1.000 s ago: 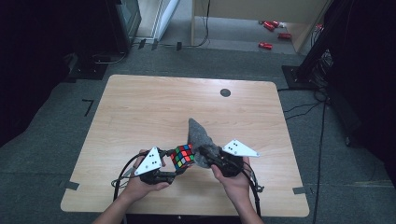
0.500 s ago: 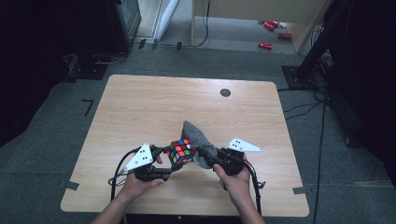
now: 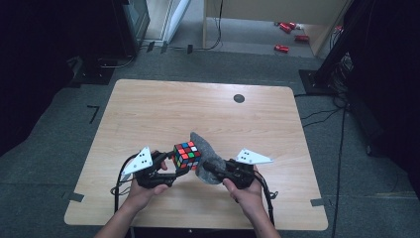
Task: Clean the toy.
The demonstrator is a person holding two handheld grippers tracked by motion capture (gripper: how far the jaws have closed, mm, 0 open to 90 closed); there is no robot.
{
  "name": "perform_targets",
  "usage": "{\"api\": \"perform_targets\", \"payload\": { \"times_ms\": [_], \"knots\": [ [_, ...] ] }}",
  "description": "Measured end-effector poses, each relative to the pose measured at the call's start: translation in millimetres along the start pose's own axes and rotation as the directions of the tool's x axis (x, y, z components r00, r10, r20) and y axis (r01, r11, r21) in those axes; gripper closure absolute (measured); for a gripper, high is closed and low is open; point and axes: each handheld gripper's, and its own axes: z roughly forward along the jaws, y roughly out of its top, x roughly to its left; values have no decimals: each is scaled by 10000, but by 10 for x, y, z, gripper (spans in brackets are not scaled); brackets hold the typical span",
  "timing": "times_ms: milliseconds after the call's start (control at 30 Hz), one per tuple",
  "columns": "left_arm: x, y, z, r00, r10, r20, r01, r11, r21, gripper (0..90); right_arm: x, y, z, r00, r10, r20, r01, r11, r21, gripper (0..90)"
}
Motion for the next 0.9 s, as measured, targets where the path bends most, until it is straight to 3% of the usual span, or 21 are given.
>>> {"api": "perform_targets", "payload": {
  "times_ms": [67,167,233,300,400,500,567,667,733,900],
  "knots": [
    [-11,2,9,10000,-4,70,5,10000,-20,346,5,19,-33,9999,-1,-173,-3,9997,-245,686],
    [-6,3,0,10000,22,44,-22,10000,-1,346,-7,-18,-10,9980,-328,-533,329,9995,4,686],
    [3,5,-9,10000,-12,-41,12,10000,-11,346,-25,-55,30,9958,-341,-847,375,9986,385,686],
    [10,9,-17,9999,-25,-114,25,10000,-31,346,-16,-92,76,9936,-692,-892,780,9920,988,686],
    [15,6,-16,9999,-15,-171,15,10000,3,346,16,-108,106,9905,-1262,-544,1327,9816,1372,685],
    [14,-1,-8,9999,23,-150,-22,10000,95,346,49,-52,41,9867,-1620,140,1607,9848,661,686],
    [16,0,-6,9999,-30,-112,31,10000,57,346,96,-30,6,9797,-1961,406,1954,9805,195,686],
    [27,3,-18,9996,-83,-261,84,9999,60,346,154,-91,75,9690,-2439,389,2416,9688,553,686],
    [43,11,-40,9988,-224,-432,221,9997,-78,346,161,-149,142,9677,-2504,282,2465,9640,996,685],
    [52,32,-69,9940,-780,-761,713,9937,-864,346,241,-313,339,9810,-1937,-79,1928,9703,1460,686]
  ]
}}
